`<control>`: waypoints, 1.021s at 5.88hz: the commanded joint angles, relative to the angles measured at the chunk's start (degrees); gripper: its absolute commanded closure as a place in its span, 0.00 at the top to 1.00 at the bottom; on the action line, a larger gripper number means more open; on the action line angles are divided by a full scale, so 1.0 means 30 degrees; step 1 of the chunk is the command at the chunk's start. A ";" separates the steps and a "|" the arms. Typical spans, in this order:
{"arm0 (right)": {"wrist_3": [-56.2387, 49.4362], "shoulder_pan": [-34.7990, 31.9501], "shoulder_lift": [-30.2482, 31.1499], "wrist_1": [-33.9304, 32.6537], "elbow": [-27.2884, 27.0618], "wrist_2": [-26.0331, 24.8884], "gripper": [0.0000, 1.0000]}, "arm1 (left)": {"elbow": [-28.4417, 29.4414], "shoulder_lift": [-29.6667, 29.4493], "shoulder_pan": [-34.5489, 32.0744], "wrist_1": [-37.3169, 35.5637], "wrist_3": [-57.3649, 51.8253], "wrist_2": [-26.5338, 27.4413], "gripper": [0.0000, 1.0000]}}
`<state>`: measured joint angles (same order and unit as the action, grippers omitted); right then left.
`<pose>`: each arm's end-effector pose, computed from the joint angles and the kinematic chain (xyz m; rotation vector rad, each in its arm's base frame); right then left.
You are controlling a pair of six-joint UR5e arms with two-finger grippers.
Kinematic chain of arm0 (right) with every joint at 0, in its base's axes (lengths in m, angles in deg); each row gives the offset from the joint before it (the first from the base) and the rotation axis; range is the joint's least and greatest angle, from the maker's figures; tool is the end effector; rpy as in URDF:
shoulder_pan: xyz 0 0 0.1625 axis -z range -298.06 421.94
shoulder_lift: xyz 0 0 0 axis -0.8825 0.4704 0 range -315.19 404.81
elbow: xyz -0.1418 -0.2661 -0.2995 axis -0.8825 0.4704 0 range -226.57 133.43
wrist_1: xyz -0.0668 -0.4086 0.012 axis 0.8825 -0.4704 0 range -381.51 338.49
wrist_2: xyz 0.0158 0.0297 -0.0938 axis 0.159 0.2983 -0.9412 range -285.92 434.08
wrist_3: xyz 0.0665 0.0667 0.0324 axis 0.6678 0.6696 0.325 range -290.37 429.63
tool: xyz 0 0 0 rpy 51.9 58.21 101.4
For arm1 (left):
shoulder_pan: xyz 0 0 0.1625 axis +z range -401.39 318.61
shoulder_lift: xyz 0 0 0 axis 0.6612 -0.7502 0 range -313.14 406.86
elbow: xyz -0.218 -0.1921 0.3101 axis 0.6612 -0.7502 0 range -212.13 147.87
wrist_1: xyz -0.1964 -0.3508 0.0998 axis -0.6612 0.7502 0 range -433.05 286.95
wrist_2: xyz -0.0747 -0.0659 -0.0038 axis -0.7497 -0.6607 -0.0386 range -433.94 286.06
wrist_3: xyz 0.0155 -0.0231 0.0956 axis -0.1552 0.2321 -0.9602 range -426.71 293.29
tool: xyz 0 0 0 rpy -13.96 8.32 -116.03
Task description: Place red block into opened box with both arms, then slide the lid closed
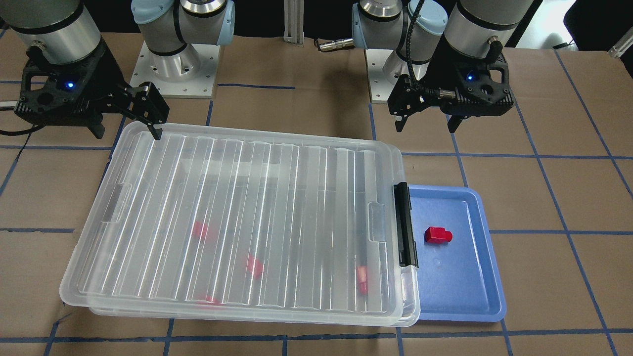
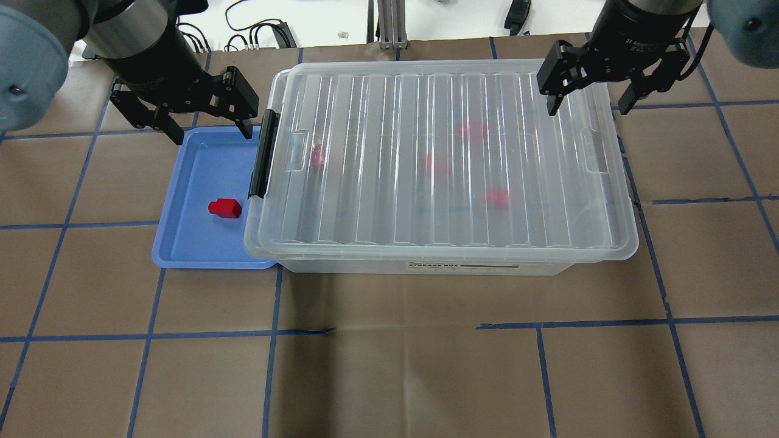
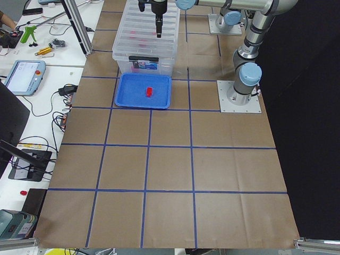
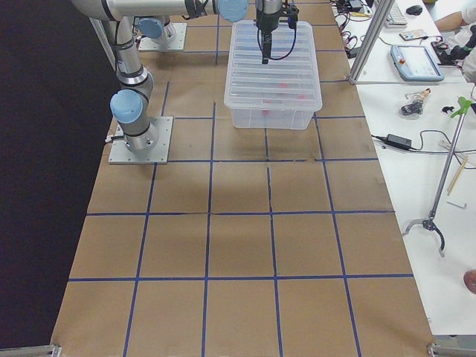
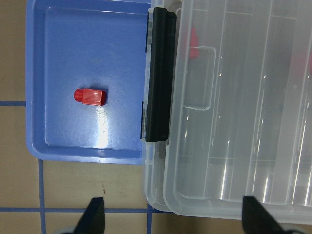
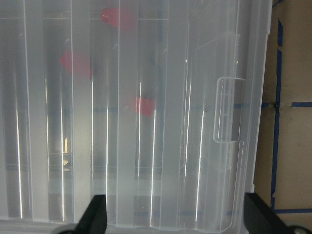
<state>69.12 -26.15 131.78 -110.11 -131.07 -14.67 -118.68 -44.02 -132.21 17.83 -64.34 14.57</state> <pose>0.1182 -0.5199 0.5061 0.0379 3.1197 -0.0296 -0.1431 -0.4989 0.5083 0.0417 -3.1141 0.0446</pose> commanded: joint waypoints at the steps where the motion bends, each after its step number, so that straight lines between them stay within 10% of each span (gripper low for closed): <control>1: 0.0022 0.0037 -0.0015 -0.0028 -0.0106 -0.0009 1.00 | -0.0008 -0.0029 0.0008 -0.0030 0.0000 -0.0029 0.98; 6: -0.4898 0.5164 -0.0219 -0.3962 -0.5453 0.0108 1.00 | -0.0096 -0.0029 0.0155 -0.0030 -0.0117 -0.0087 0.98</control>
<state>56.23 -12.01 131.42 -116.67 -143.29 -14.39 -118.92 -44.07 -131.86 17.76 -64.62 14.39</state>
